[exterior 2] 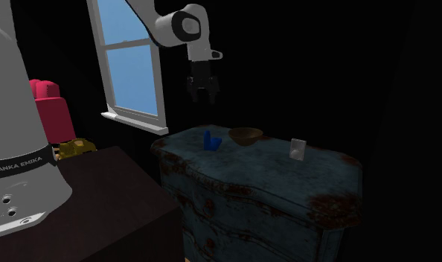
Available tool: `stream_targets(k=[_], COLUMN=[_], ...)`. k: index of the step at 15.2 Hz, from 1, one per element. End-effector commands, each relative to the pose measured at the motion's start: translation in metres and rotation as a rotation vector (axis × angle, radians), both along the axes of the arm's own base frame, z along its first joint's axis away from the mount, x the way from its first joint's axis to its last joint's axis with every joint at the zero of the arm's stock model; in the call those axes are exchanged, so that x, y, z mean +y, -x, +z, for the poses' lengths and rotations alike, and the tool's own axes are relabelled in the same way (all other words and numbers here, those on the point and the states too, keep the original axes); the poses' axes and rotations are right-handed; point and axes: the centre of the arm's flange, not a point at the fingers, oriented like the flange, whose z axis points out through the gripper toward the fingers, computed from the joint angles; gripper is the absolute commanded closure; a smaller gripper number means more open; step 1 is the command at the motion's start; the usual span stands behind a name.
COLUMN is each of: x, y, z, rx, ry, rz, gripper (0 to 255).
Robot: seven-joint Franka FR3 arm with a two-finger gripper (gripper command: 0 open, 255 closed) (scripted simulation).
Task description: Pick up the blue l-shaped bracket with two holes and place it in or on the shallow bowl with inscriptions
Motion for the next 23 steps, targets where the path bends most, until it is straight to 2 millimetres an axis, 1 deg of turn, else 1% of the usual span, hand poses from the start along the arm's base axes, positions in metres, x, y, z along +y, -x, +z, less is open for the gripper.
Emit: stream_targets(k=[1,8,16,23], x=[0.005,0.026,0.056,0.056], y=[-0.015,-0.065,-0.118,-0.117], z=[-0.022,-0.098,-0.185,-0.222], rx=[0.006,0.03,0.057,0.057], ry=[-0.004,-0.018,-0.033,-0.033], rz=[0.022,0.097,0.182,0.182], gripper=[0,0,0,0])
